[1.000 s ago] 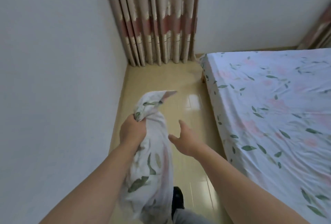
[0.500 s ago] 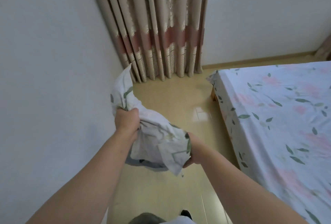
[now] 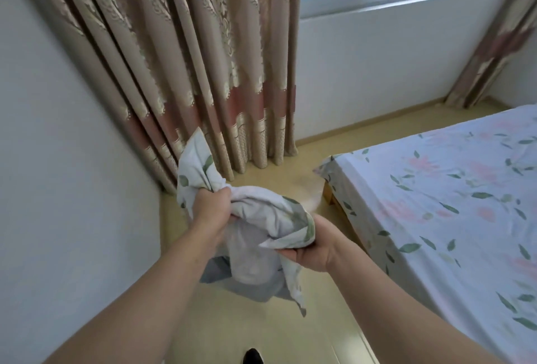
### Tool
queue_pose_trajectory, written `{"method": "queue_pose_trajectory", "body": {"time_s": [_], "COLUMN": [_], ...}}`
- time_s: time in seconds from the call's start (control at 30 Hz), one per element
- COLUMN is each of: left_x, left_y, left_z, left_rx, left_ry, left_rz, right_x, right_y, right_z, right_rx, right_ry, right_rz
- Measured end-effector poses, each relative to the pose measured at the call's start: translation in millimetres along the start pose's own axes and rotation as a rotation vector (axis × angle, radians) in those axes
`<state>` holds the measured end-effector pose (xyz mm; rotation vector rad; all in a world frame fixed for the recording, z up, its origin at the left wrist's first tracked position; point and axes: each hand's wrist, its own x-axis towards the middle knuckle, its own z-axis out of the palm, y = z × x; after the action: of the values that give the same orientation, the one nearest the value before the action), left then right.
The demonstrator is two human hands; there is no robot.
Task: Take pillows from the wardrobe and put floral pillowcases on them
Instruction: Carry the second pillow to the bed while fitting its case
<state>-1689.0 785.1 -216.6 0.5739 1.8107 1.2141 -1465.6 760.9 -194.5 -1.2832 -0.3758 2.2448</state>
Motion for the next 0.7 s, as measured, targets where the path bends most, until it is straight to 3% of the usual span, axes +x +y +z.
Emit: {"method": "queue_pose_trajectory", "body": {"time_s": [0.2,0.27,0.4,0.5,0.7], "left_x": [91,122,200,257,378], "left_y": [99,123,160,194,258], "left_z": [49,65,119,165,267], "left_rx": [0.148,0.302,0.570,0.704,0.815], "left_ry": [-0.126,-0.092,0.149,0.147,-0.354], "left_rz": [0.004,0.115,0.455,0.585,0.155], "right_x": [67,89,140,174,234], "right_y": [-108,-146,-238,-314,-466], "right_z": [36,41,47,46,39], "right_rx": [0.100,0.107,0.086,0.093,0.124], "right_ry": [0.078,0.113,0.165,0.236,0.348], "right_rz": [-0.226,-0.308,-0.513,-0.656,-0.788]}}
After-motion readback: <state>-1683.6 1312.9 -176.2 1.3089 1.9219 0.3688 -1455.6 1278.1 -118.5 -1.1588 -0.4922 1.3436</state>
